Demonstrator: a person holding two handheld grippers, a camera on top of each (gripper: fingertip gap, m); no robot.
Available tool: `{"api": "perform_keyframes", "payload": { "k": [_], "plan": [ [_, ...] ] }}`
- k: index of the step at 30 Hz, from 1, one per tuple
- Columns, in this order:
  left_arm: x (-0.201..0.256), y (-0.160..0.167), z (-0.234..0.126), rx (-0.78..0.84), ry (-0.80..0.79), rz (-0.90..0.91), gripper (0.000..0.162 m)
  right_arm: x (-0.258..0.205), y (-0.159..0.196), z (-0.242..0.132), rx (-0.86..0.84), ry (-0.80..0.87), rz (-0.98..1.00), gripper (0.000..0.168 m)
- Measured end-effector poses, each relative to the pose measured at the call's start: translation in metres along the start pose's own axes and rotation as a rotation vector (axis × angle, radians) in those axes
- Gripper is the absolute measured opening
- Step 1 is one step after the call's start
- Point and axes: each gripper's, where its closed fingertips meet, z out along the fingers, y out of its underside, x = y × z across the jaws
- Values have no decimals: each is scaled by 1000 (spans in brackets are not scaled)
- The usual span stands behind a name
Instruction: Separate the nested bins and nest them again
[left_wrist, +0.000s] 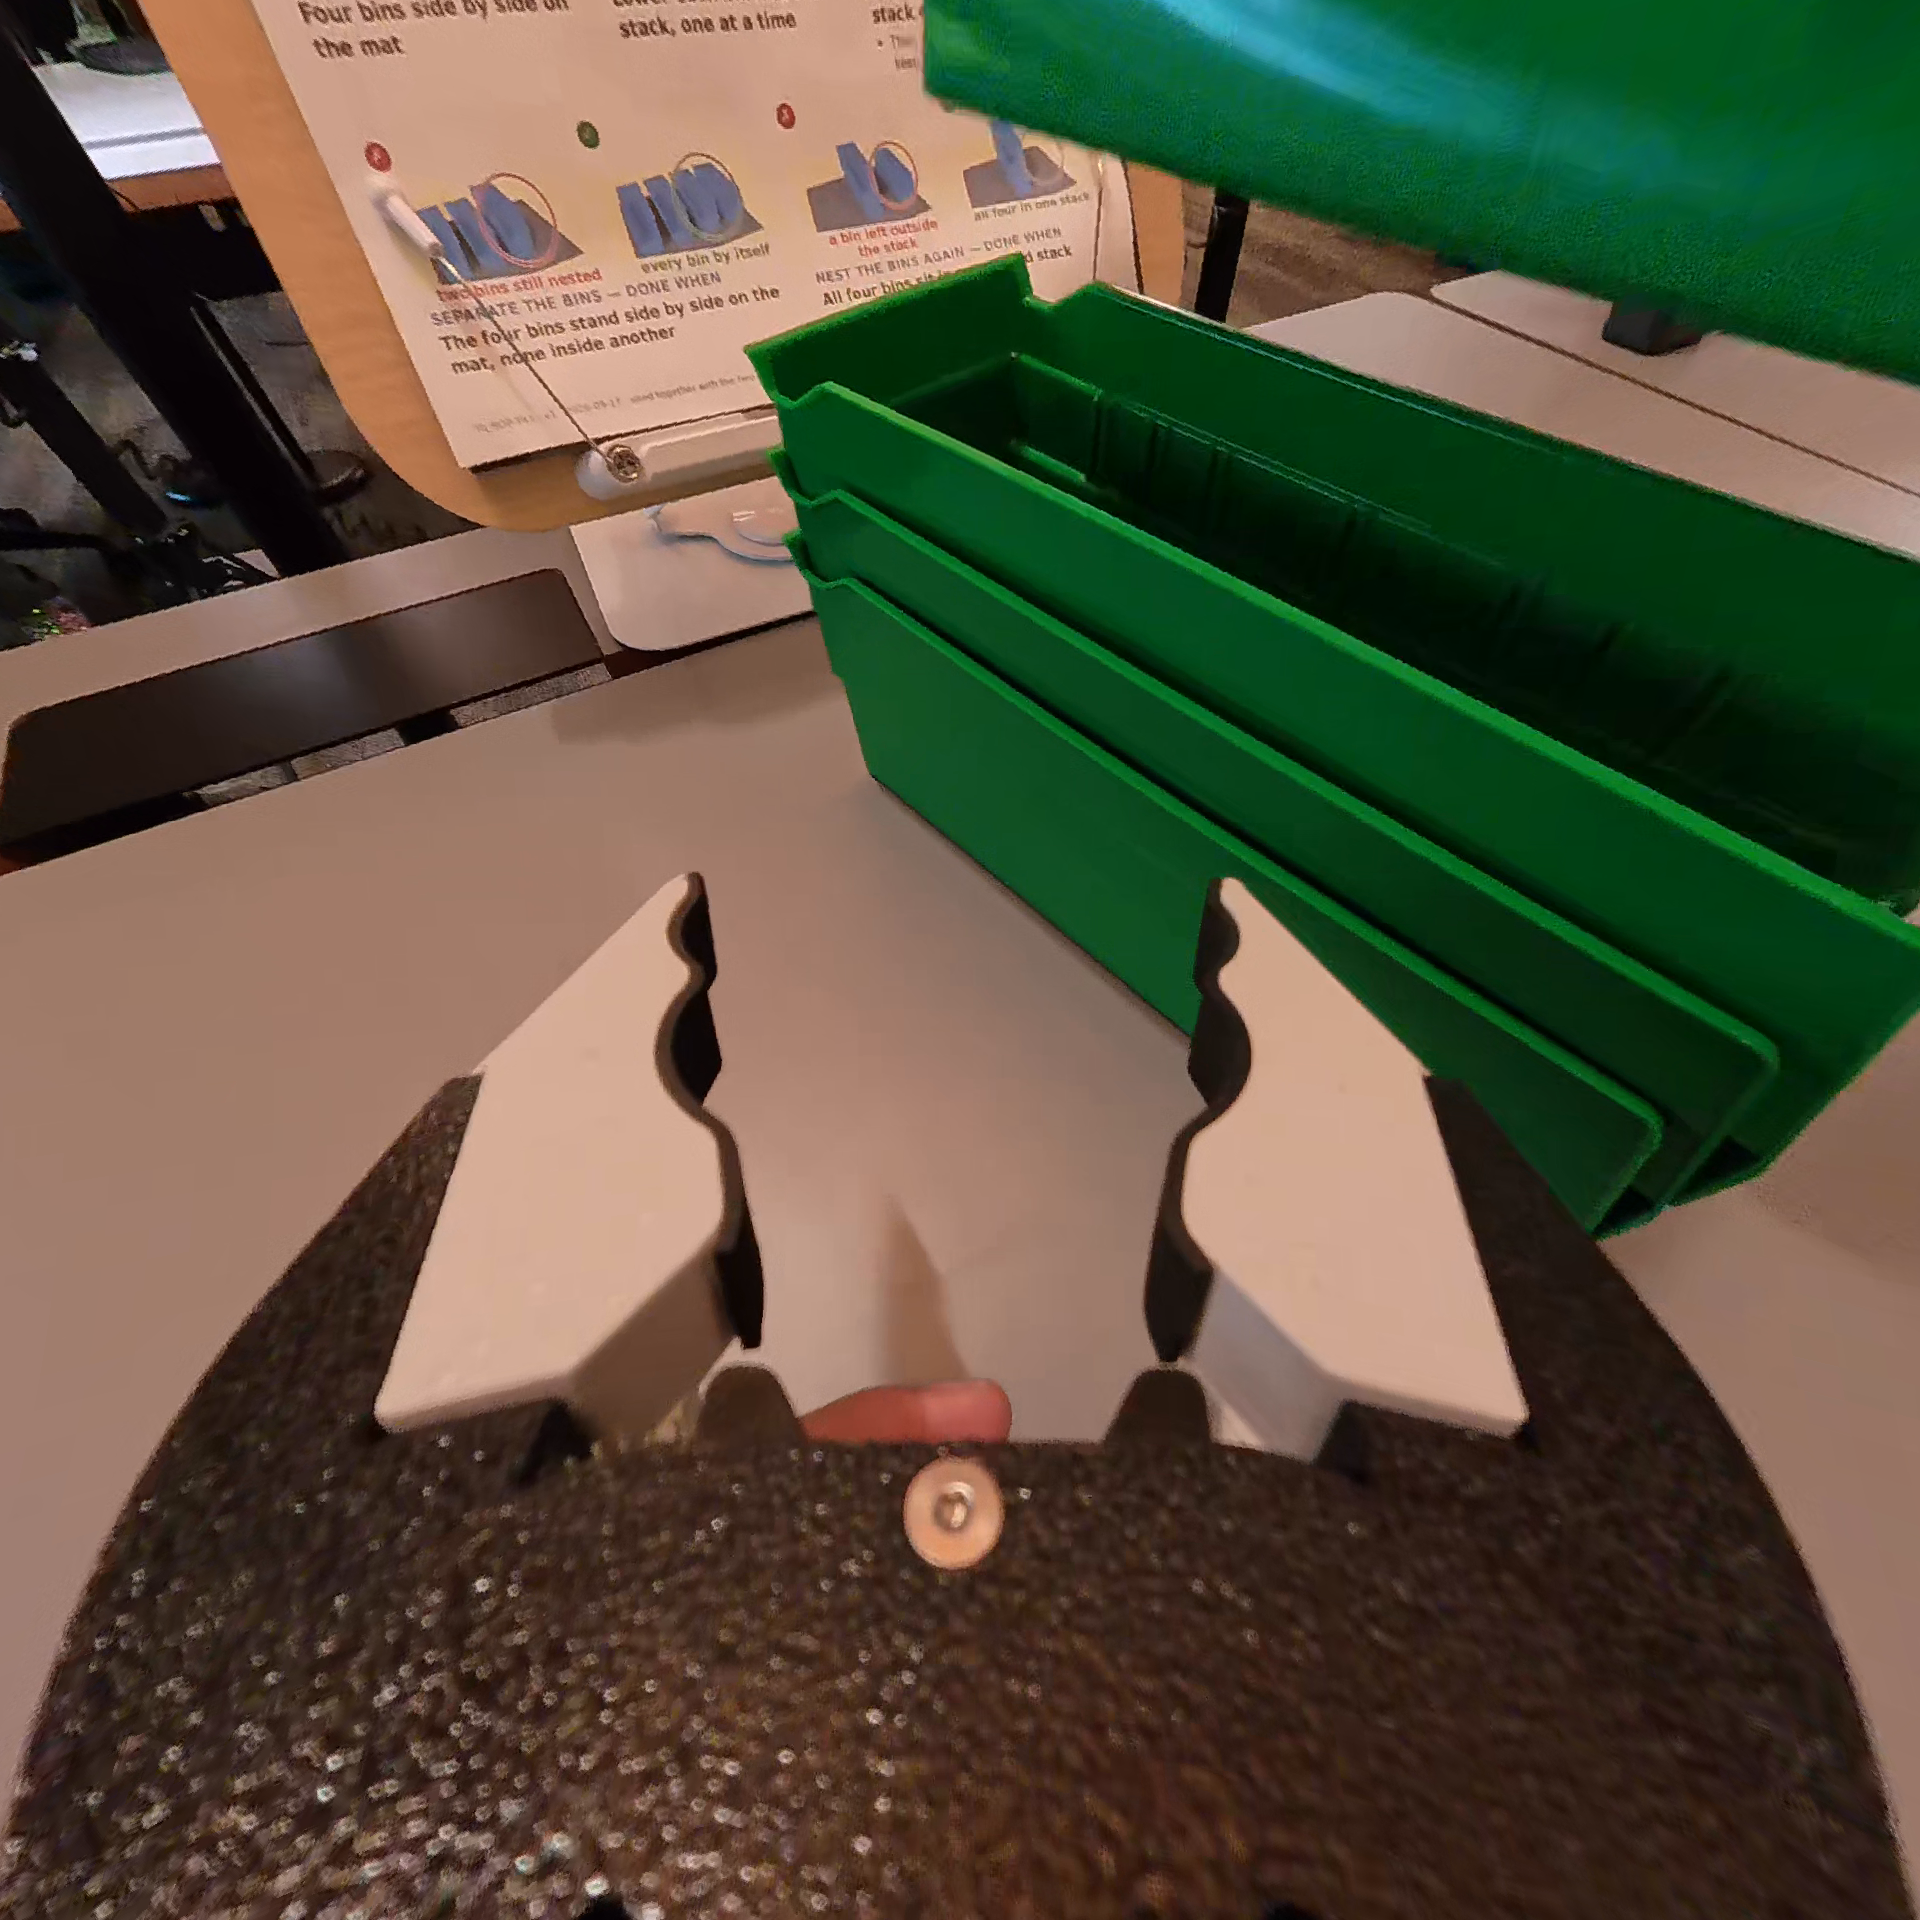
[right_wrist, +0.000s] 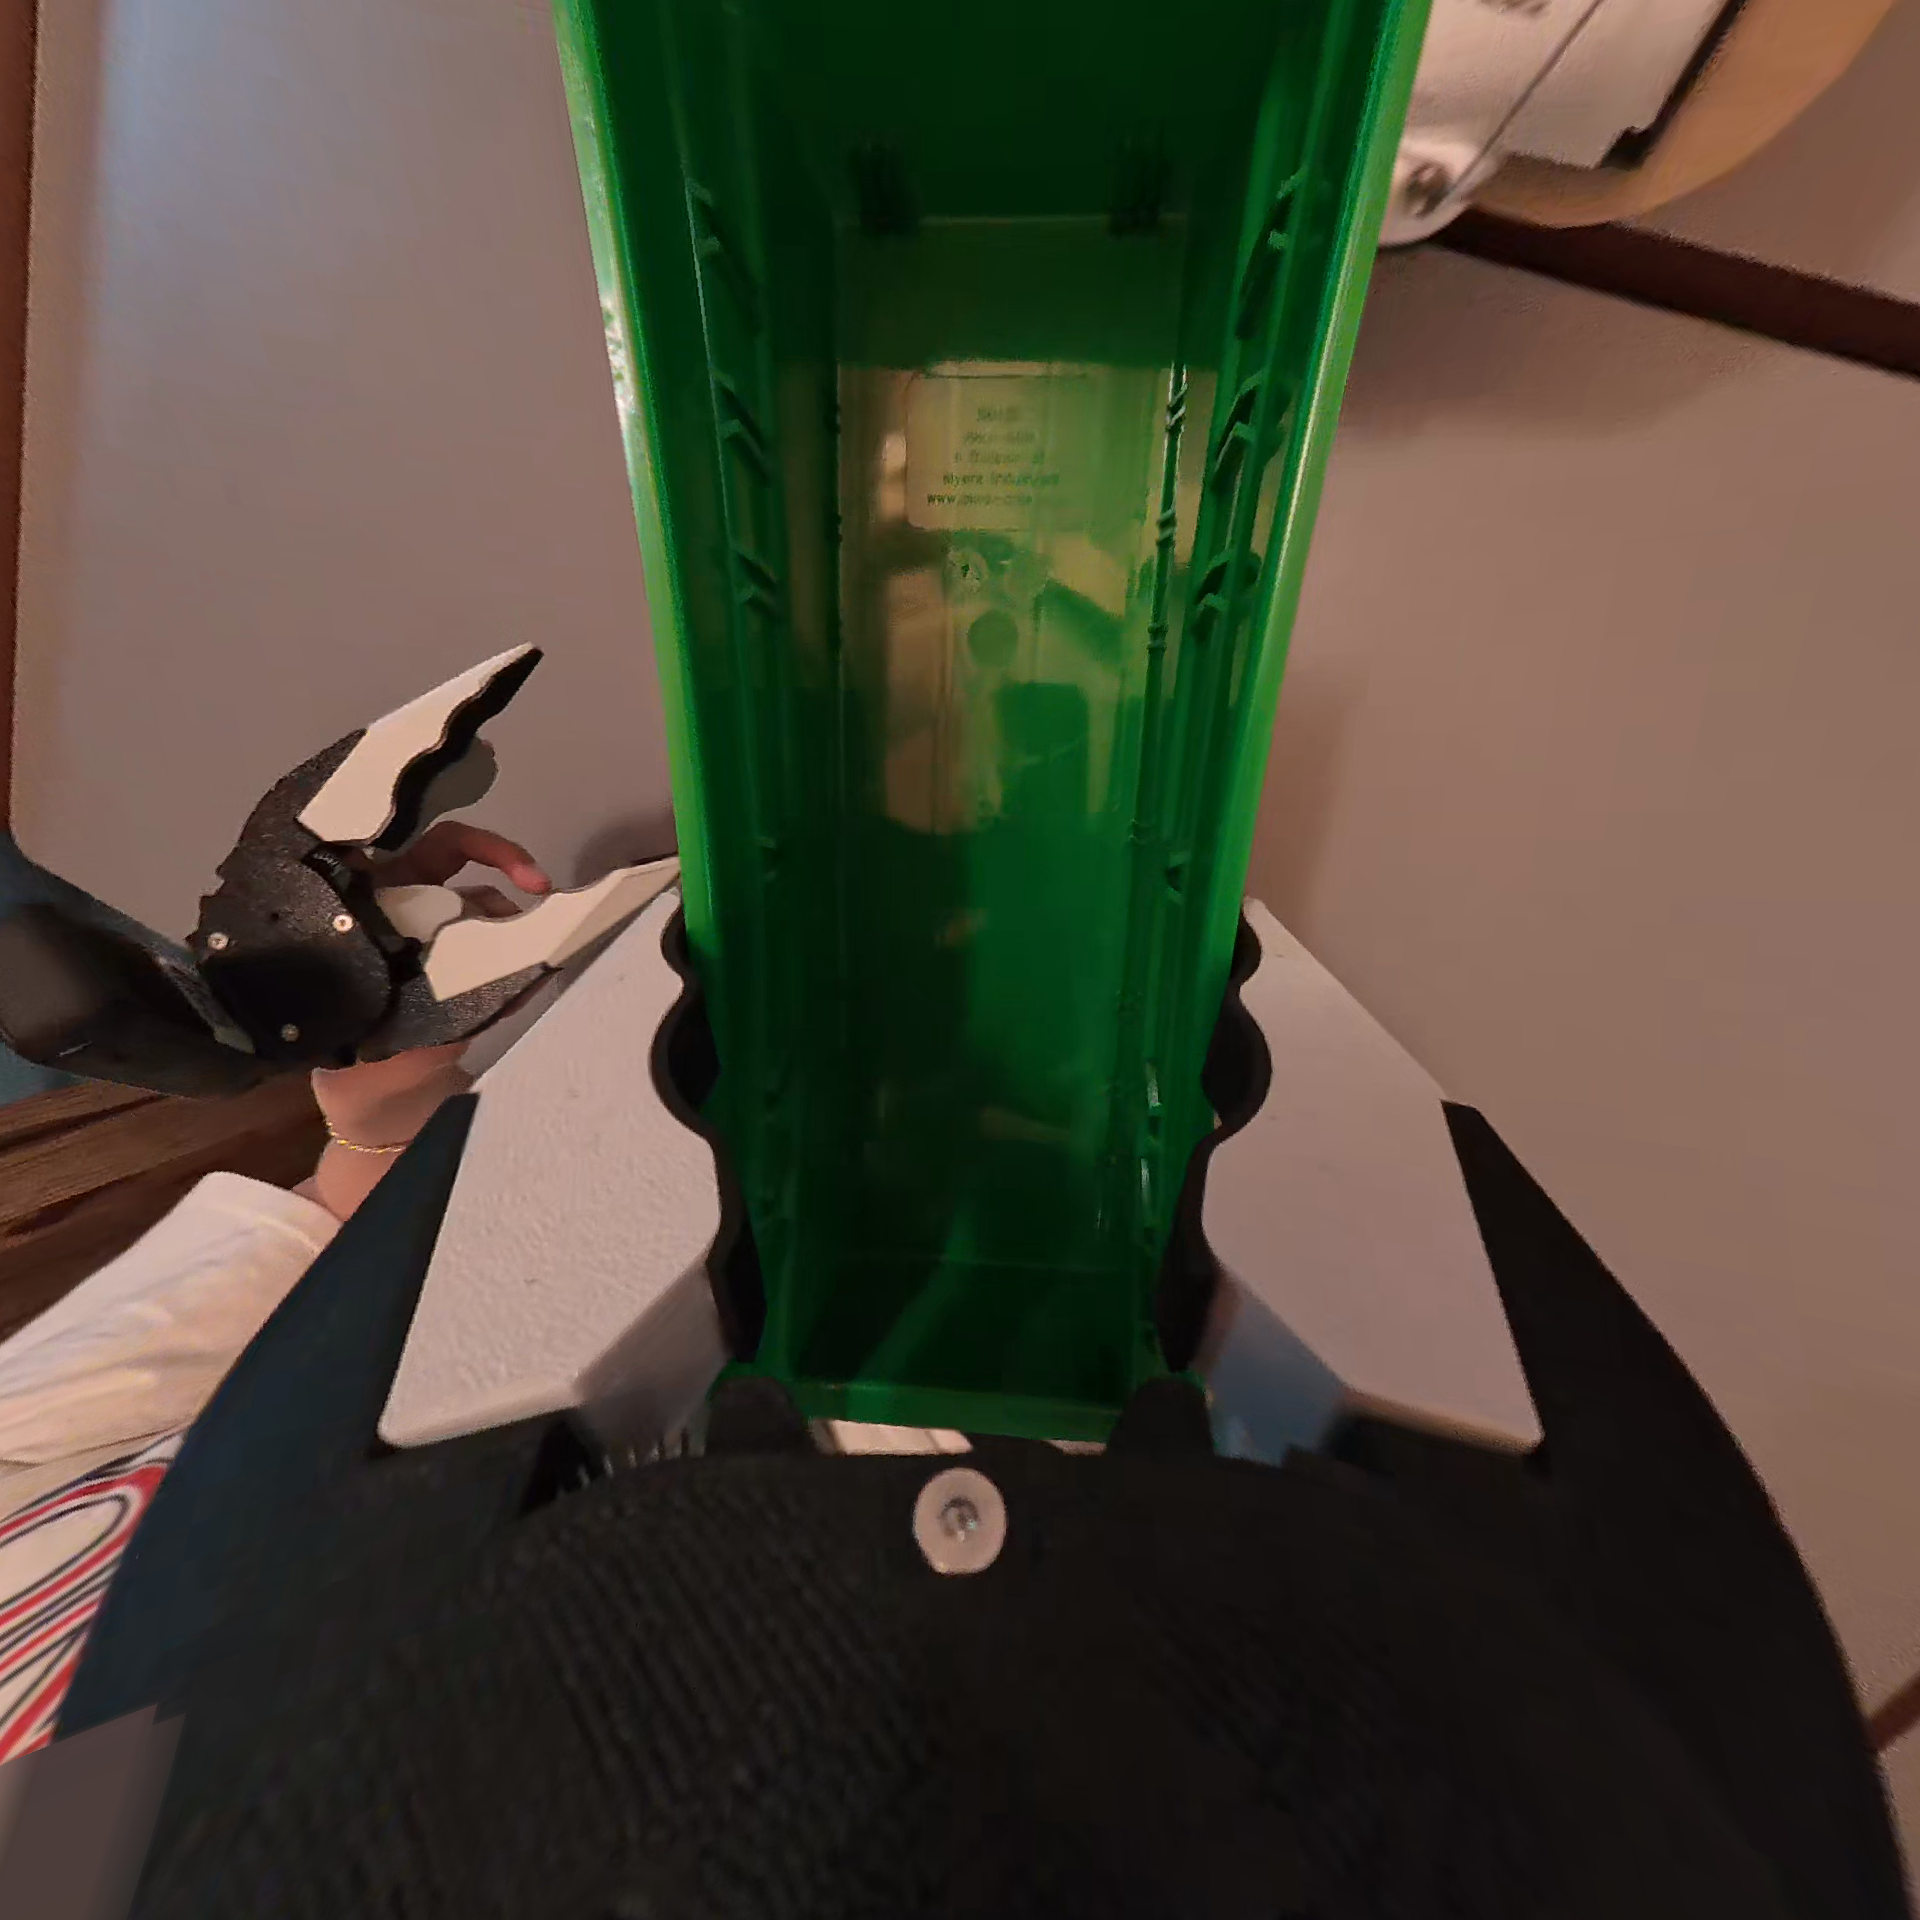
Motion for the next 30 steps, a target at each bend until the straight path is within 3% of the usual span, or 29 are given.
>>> {"api": "perform_keyframes", "payload": {
  "k": [10, 30],
  "plan": [
    [-9, -7, 0, 31, -18, -20, 88, -45, -9, 31, -28, -71, -38, 98],
    [8, -17, 5, 40, 59, -14, 89, -31, -9, 56, 7, 15, 37, 99]
  ]
}}
